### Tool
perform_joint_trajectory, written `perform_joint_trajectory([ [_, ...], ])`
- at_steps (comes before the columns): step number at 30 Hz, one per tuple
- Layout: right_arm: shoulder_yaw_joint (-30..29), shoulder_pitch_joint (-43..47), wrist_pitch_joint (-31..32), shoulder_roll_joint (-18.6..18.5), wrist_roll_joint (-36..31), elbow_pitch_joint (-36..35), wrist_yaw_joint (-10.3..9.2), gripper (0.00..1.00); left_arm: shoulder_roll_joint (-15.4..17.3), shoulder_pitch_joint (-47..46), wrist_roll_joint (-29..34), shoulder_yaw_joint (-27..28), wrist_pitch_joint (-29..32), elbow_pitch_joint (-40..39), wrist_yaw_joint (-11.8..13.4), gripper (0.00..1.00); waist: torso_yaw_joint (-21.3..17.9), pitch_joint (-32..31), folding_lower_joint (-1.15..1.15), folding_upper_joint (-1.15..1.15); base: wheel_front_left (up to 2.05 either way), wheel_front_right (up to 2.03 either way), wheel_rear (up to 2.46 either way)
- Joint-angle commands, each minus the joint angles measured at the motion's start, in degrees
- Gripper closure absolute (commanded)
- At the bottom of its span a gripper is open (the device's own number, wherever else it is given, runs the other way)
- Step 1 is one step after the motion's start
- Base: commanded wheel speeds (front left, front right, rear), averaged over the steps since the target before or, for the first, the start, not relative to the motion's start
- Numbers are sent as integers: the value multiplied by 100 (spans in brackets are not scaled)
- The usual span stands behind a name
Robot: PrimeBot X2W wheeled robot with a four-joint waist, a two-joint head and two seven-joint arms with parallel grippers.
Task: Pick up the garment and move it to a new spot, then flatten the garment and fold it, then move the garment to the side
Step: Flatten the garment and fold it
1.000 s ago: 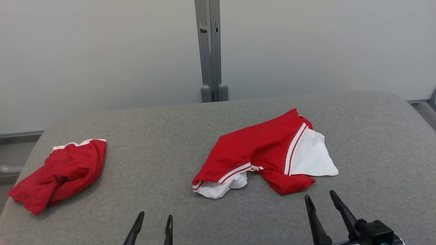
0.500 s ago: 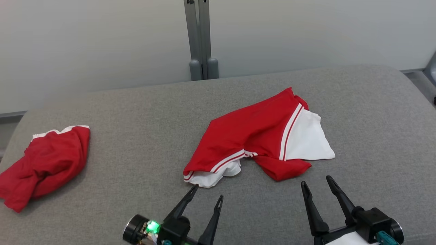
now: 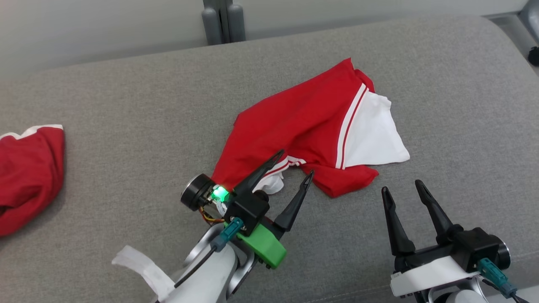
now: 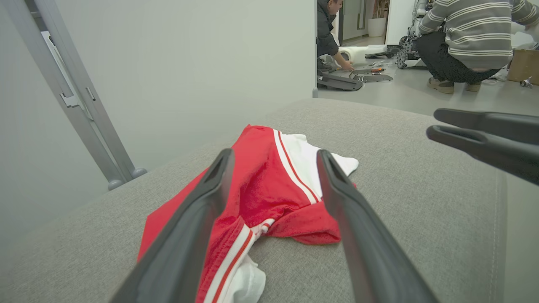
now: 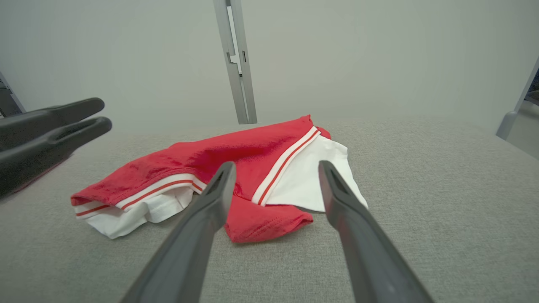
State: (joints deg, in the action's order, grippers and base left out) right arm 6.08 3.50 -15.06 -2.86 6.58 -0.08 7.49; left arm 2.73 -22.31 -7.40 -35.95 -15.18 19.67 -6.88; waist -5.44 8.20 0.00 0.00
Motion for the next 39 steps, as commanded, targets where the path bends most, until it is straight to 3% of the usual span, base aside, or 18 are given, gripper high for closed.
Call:
perform_joint_trajectory([
  [1, -30, -123, -17, -5, -7, -36, 2, 0, 29, -218, -79, -55, 4, 56, 3, 0, -249, 524, 0, 0, 0, 0, 0],
  [11, -131, -499, -17, -3, 91, -189, 2, 0, 30, -1274, -168, -519, 5, 932, 183, 0, -340, 1281, 0, 0, 0, 0, 0],
  [17, -131, -609, -17, -4, 129, -214, 1, 0, 31, -1694, -250, -816, 5, 1593, 96, 0, -334, 1483, 0, 0, 0, 0, 0],
  [20, -121, -642, -17, -4, 159, -206, 2, 0, 27, -1847, -293, -800, 4, 1939, 168, 0, -348, 1520, 0, 0, 0, 0, 0],
  [23, -125, -646, -17, -5, 184, -191, 1, 0, 27, -1957, -307, -757, 4, 2132, 259, 43, -359, 1531, 0, 0, 0, 0, 0],
  [25, -112, -656, -17, -4, 199, -179, 2, 0, 29, -1989, -305, -767, 4, 2238, 295, 58, -364, 1525, 0, 0, 0, 0, 0],
  [29, -67, -671, -17, -4, 200, -150, 2, 0, 30, -2060, -316, -830, 5, 2443, 285, 68, -398, 1495, 0, 0, 0, 0, 0],
  [32, -42, -692, -17, -5, 221, -142, 2, 0, 28, -2097, -296, -933, 5, 2496, 235, 57, -439, 1483, 0, 0, 0, 0, 0],
  [34, -42, -708, -17, -5, 237, -134, 1, 0, 28, -2146, -261, -1004, 5, 2484, 195, 76, -470, 1473, 0, 0, 0, 0, 0],
  [35, -42, -711, -17, -5, 247, -125, 2, 0, 27, -2168, -260, -1037, 5, 2452, 175, 100, -488, 1464, 0, 0, 0, 0, 0],
  [39, -45, -712, -17, -5, 313, -85, 1, 0, 28, -2220, -203, -1128, 4, 2280, 90, 100, -572, 1374, 0, 0, 0, 0, 0],
])
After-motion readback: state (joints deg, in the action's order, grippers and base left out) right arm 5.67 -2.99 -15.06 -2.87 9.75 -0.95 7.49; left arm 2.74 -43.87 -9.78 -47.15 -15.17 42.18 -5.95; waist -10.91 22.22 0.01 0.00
